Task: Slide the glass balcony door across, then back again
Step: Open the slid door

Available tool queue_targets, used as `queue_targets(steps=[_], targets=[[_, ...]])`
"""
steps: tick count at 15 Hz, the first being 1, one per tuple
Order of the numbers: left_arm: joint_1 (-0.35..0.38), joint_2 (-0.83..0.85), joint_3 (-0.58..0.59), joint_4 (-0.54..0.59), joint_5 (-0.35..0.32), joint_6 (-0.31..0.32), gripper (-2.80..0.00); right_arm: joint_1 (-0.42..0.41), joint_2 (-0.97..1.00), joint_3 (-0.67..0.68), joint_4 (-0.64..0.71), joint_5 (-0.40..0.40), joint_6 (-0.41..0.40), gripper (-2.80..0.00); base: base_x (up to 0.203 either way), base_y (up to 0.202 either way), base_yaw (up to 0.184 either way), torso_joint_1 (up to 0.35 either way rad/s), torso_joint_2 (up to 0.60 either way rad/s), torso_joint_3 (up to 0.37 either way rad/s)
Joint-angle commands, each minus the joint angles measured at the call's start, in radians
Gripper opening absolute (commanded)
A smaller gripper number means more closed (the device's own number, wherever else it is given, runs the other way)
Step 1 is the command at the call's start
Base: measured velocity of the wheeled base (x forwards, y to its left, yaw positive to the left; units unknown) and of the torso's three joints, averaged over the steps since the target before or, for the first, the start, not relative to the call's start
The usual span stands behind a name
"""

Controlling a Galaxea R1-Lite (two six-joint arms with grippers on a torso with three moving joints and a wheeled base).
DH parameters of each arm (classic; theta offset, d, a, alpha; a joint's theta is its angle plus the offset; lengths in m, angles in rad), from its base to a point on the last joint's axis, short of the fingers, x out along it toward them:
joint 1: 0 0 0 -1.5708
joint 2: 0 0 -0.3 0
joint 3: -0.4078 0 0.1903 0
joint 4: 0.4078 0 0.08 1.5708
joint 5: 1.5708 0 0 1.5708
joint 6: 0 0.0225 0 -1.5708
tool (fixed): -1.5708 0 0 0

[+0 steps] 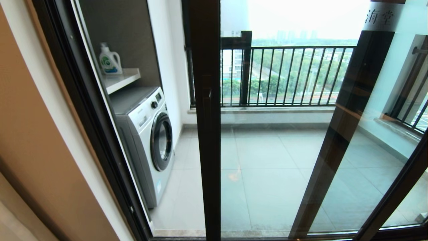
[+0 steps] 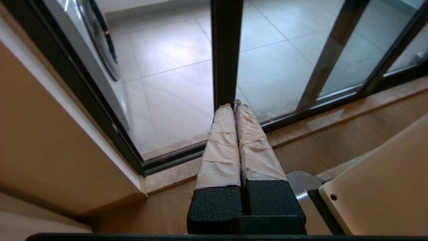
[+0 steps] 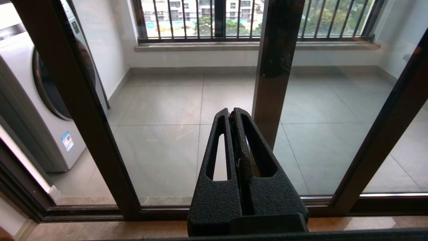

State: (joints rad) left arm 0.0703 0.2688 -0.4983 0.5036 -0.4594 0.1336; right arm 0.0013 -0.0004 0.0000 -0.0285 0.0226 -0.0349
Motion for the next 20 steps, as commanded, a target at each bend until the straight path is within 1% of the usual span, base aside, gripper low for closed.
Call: queue_targets(steps=[1,2,3,4,5,6,7,8,9,10,11,12,13,14,15,16,17,18,19,20], targets=[[-0.062,-0.035,0.000,0.010,-0.006,0.010,-2.80,0.000,0.000,0.012,-0.001,0.000,0.000,-2.80,0.000,0.000,0.000,0.000,0.00,0.000],[-0.096,-0.049,-0.001,0.013,-0.006,0.020,-2.80,0.000,0.000,0.012,-0.001,0.000,0.000,-2.80,0.000,0.000,0.000,0.000,0.00,0.000],[-0.094,-0.055,0.006,0.020,-0.002,0.028,-2.80,0.000,0.000,0.012,-0.001,0.000,0.000,-2.80,0.000,0.000,0.000,0.000,0.00,0.000],[-0.087,-0.085,0.038,0.017,0.011,0.033,-2.80,0.000,0.000,0.012,-0.001,0.000,0.000,-2.80,0.000,0.000,0.000,0.000,0.00,0.000],[-0.084,-0.139,0.075,0.004,0.032,0.039,-2.80,0.000,0.000,0.012,-0.001,0.000,0.000,-2.80,0.000,0.000,0.000,0.000,0.00,0.000],[-0.081,-0.206,0.147,-0.032,0.078,0.050,-2.80,0.000,0.000,0.012,-0.001,0.000,0.000,-2.80,0.000,0.000,0.000,0.000,0.00,0.000],[-0.080,-0.240,0.251,-0.120,0.168,0.042,-2.80,0.000,0.000,0.012,-0.001,0.000,0.000,-2.80,0.000,0.000,0.000,0.000,0.00,0.000],[-0.078,-0.250,0.340,-0.229,0.229,0.018,-2.80,0.000,0.000,0.012,-0.001,0.000,0.001,-2.80,0.000,0.000,0.000,0.000,0.00,0.000],[-0.077,-0.259,0.401,-0.359,0.280,0.005,-2.80,0.000,0.000,0.012,-0.001,0.000,-0.002,-2.80,0.000,0.000,0.000,0.000,0.00,0.000],[-0.075,-0.267,0.427,-0.411,0.322,0.000,-2.80,0.000,0.000,0.012,-0.001,0.000,0.000,-2.80,0.000,0.000,0.000,0.000,0.00,0.000],[-0.075,-0.267,0.431,-0.416,0.328,-0.025,-2.80,0.000,0.000,0.012,-0.001,0.000,0.000,-2.80,0.000,0.000,0.000,0.000,0.00,0.000],[-0.075,-0.267,0.432,-0.414,0.340,-0.091,-2.80,0.000,0.000,0.012,-0.001,0.000,0.000,-2.80,0.000,0.000,0.000,0.000,0.00,0.000],[-0.075,-0.267,0.433,-0.410,0.381,-0.165,-2.80,0.000,0.000,0.012,-0.001,0.000,0.000,-2.80,0.000,0.000,0.000,0.000,0.00,0.000],[-0.075,-0.268,0.441,-0.409,0.452,-0.169,-2.80,0.000,0.000,0.012,-0.001,0.000,0.000,-2.80,0.000,0.000,0.000,0.000,0.00,0.000],[-0.075,-0.268,0.468,-0.420,0.468,-0.129,-2.80,0.000,0.000,0.012,-0.001,0.000,0.000,-2.80,0.000,0.000,0.000,0.000,0.00,0.000],[-0.075,-0.267,0.472,-0.436,0.462,-0.099,-2.80,0.000,0.000,0.012,-0.001,0.000,0.000,-2.80,0.000,0.000,0.000,0.000,0.00,0.000],[-0.075,-0.267,0.472,-0.435,0.452,-0.046,-2.80,0.000,0.000,0.012,-0.001,0.000,0.000,-2.80,0.000,0.000,0.000,0.000,0.00,0.000],[-0.075,-0.267,0.473,-0.435,0.425,-0.027,-2.80,0.000,0.000,0.012,-0.001,0.000,0.000,-2.80,0.000,0.000,0.000,0.000,0.00,0.000],[-0.075,-0.267,0.474,-0.437,0.423,-0.046,-2.80,0.000,0.000,0.012,-0.001,0.000,0.000,-2.80,0.000,0.000,0.000,0.000,0.00,0.000],[-0.075,-0.267,0.475,-0.441,0.423,-0.043,-2.80,0.000,0.000,0.012,-0.001,0.000,0.000,-2.80,0.000,0.000,0.000,0.000,0.00,0.000]])
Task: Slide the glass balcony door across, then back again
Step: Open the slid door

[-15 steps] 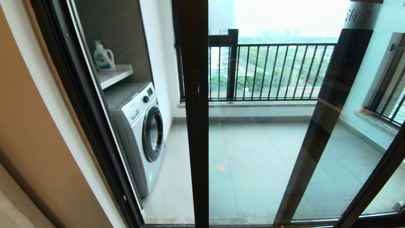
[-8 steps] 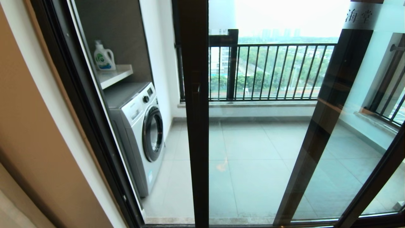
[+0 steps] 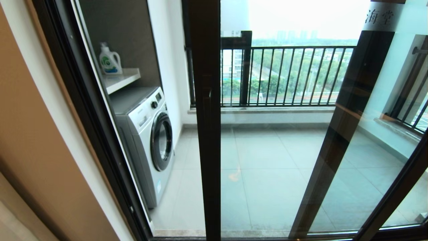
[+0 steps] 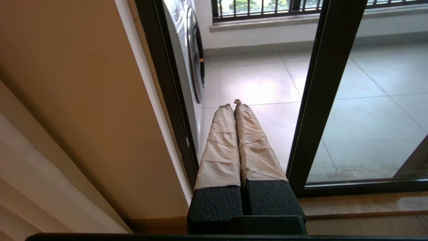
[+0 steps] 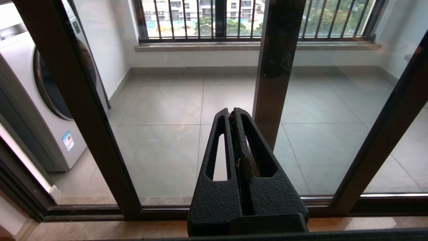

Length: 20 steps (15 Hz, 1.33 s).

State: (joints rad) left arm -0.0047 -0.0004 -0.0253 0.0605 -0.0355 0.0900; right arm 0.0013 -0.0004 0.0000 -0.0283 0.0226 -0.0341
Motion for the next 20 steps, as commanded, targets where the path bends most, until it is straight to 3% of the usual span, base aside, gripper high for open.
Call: queue_targets(steps=[1,5,17,20], targets=[[0.000,0.002,0.002,0.001,-0.001,-0.005,-2.80,0.000,0.000,0.012,-0.001,0.000,-0.001,-2.80,0.000,0.000,0.000,0.000,0.00,0.000],[0.000,0.000,0.001,0.000,0.037,-0.099,-2.80,0.000,0.000,0.012,-0.001,0.000,-0.001,-2.80,0.000,0.000,0.000,0.000,0.00,0.000],[0.000,0.000,0.001,-0.001,0.042,-0.104,-2.80,0.000,0.000,0.011,0.002,-0.001,0.004,-2.80,0.000,0.000,0.000,0.000,0.00,0.000],[0.000,0.000,0.001,-0.001,0.042,-0.104,-2.80,-0.001,0.006,-0.040,0.072,-0.002,-0.013,-2.80,0.000,0.000,0.000,0.000,0.00,0.000]])
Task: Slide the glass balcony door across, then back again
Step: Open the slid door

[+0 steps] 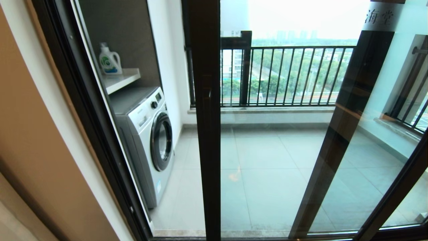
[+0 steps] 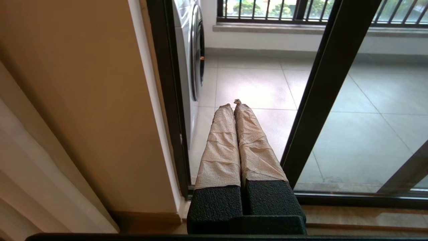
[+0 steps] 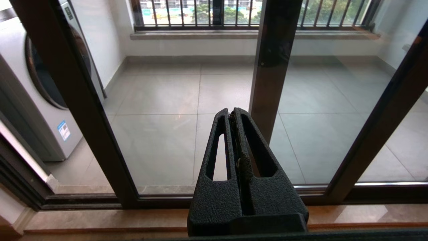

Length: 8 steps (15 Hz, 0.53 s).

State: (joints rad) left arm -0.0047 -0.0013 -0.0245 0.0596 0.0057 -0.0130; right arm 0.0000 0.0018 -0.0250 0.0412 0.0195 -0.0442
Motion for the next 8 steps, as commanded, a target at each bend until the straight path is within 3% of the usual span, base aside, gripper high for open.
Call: queue_targets(steps=[1,4,8], targets=[[0.000,0.001,0.000,0.000,0.000,-0.001,-2.80,0.001,0.033,-0.056,0.016,0.026,-0.006,-2.80,0.000,0.000,0.000,0.000,0.00,0.000],[0.000,0.001,0.000,0.000,0.000,-0.001,-2.80,0.012,0.311,-0.223,-0.003,0.101,0.031,-2.80,0.000,0.000,0.000,0.000,0.00,0.000],[0.000,0.001,0.000,0.000,0.000,-0.001,-2.80,0.044,0.888,-0.480,-0.172,0.152,0.069,-2.80,0.000,0.000,0.000,0.000,0.00,0.000]])
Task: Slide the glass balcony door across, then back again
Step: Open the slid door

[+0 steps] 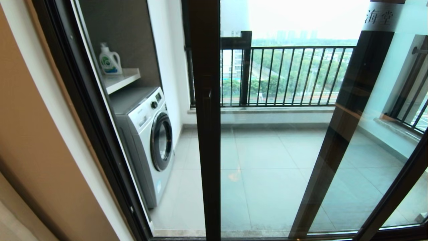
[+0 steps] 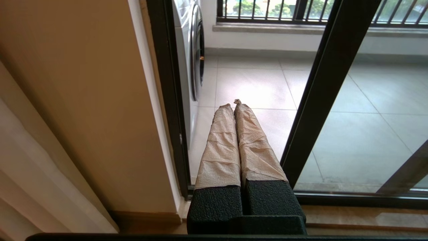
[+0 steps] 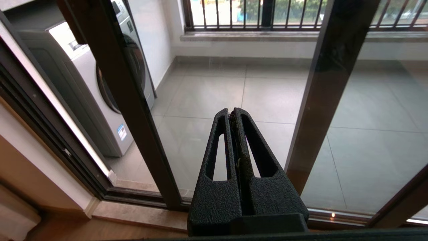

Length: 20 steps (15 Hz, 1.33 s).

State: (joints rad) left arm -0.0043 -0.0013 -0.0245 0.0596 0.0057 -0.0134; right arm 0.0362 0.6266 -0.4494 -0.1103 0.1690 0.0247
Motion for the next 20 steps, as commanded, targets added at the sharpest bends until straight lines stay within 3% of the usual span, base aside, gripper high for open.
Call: queue_targets(steps=[1,4,6,9,12,16,20], targets=[[0.000,0.001,0.000,0.000,0.000,0.000,-2.80,0.016,0.399,-0.111,-0.065,0.008,-0.012,-2.80,0.000,0.000,0.000,0.000,0.00,0.000],[0.000,0.001,0.000,0.000,0.000,0.000,-2.80,0.117,0.784,-0.329,-0.211,-0.014,-0.039,-2.80,0.000,0.000,0.000,0.000,0.00,0.000],[0.000,0.001,0.000,0.000,0.000,0.000,-2.80,0.258,1.006,-0.517,-0.276,-0.113,-0.049,-2.80,0.000,0.000,0.000,0.000,0.00,0.000],[0.000,0.001,0.000,0.000,0.000,0.000,-2.80,0.496,1.163,-0.739,-0.333,-0.239,-0.051,-2.80,0.000,0.000,0.000,0.000,0.00,0.000],[0.000,0.001,0.000,0.000,0.000,0.000,-2.80,0.638,1.218,-0.778,-0.344,-0.264,-0.007,-2.80,0.000,0.000,0.000,0.000,0.00,0.000],[0.000,0.001,0.000,0.000,0.000,0.000,-2.80,0.684,1.299,-0.882,-0.342,-0.266,0.017,-2.80,0.000,0.000,0.000,0.000,0.00,0.000],[0.000,0.001,0.000,0.000,0.000,0.000,-2.80,0.689,1.465,-1.094,-0.305,-0.271,0.021,-2.80,0.000,0.000,0.000,0.000,0.00,0.000]])
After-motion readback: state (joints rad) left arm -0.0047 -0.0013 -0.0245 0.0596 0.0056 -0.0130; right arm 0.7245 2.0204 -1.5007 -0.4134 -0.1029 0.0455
